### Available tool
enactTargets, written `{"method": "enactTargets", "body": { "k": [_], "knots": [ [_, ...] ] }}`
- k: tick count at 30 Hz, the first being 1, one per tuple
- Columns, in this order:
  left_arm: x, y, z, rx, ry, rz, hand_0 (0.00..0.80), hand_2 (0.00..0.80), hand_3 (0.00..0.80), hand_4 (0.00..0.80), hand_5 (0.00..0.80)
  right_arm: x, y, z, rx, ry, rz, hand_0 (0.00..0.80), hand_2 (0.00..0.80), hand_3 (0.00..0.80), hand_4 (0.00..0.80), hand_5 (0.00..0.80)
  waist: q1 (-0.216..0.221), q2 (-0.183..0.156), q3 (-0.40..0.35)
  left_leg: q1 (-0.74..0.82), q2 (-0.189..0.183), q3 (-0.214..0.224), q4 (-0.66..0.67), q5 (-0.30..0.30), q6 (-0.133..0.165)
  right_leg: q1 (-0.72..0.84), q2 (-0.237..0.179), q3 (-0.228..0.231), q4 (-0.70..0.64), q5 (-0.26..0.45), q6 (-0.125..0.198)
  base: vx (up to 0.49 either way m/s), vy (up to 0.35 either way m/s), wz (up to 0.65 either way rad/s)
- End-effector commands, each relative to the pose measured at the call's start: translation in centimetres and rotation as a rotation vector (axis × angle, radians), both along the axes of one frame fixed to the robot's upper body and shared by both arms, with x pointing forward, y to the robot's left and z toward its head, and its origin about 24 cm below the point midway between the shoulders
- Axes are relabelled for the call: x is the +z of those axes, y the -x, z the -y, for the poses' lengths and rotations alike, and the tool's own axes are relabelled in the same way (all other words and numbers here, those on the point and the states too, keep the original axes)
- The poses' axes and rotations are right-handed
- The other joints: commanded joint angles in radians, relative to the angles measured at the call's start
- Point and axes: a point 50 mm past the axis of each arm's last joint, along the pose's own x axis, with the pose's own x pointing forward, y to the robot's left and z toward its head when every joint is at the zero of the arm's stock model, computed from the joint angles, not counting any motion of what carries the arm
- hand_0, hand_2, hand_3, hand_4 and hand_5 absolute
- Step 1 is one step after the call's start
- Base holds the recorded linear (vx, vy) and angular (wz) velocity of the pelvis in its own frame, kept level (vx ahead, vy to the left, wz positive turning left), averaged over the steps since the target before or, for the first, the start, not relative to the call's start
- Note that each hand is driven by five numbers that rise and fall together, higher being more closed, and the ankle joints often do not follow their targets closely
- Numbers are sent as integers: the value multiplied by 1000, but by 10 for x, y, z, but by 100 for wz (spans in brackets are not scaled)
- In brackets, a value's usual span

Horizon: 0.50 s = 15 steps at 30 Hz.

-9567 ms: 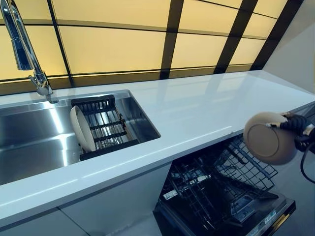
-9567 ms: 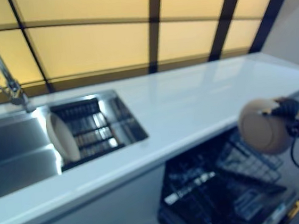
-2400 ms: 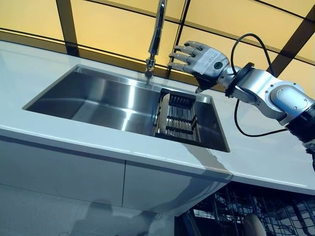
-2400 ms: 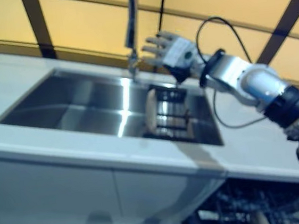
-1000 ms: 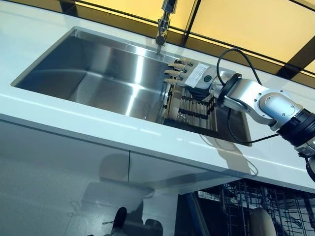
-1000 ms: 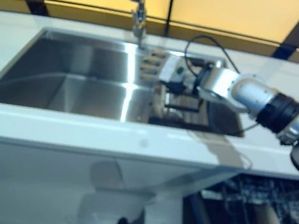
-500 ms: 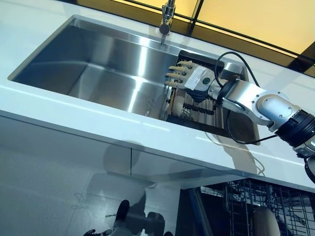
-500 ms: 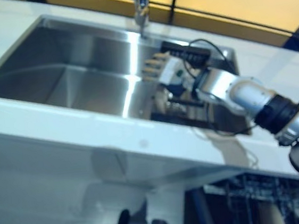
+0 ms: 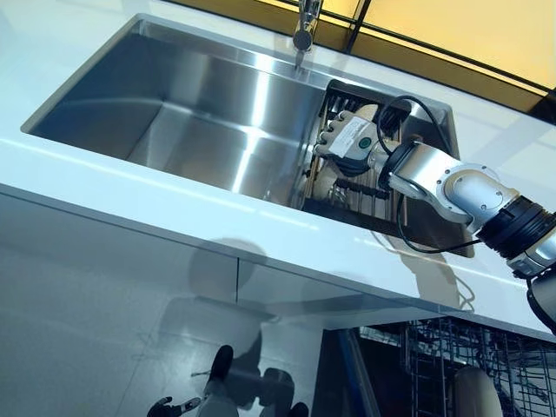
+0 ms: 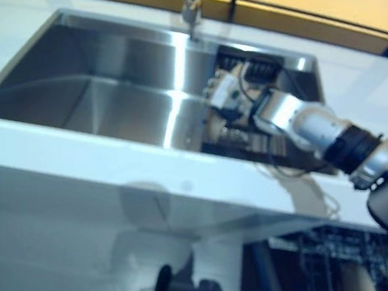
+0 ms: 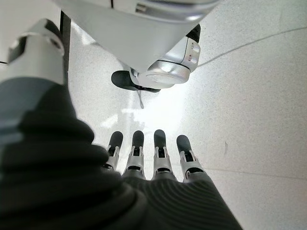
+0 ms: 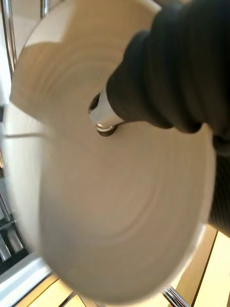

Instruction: Take plates into dishwasher

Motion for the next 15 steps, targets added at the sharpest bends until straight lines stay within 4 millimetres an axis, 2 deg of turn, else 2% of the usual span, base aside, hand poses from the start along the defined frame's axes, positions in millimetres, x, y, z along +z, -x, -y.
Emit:
{"method": "enactTargets", "body": {
  "k": [1, 6, 15],
  "knots": [
    [0, -6, 8, -6, 15, 22, 0, 0, 0, 0, 0, 15, -1, 11, -55, 2, 93, 800, 800, 800, 800, 800, 37, 3, 7, 11, -25, 14, -14, -22, 33, -71, -1, -22, 49, 61, -4, 0, 0, 0],
    [1, -6, 6, -9, 0, 23, 0, 0, 0, 0, 0, 17, 0, 20, -73, 1, 115, 800, 800, 800, 800, 800, 32, -8, -9, 19, -25, 17, -14, -25, 34, -63, 1, -25, 47, 62, -1, 2, -5, 1],
    [0, -3, 5, -2, -11, 14, 0, 0, 0, 0, 0, 23, 1, 27, -84, -7, 144, 800, 800, 800, 800, 800, 16, -8, -38, 45, -23, 32, -14, -34, 36, -45, 1, -14, 39, 66, 1, 1, -1, 0]
  ]
}}
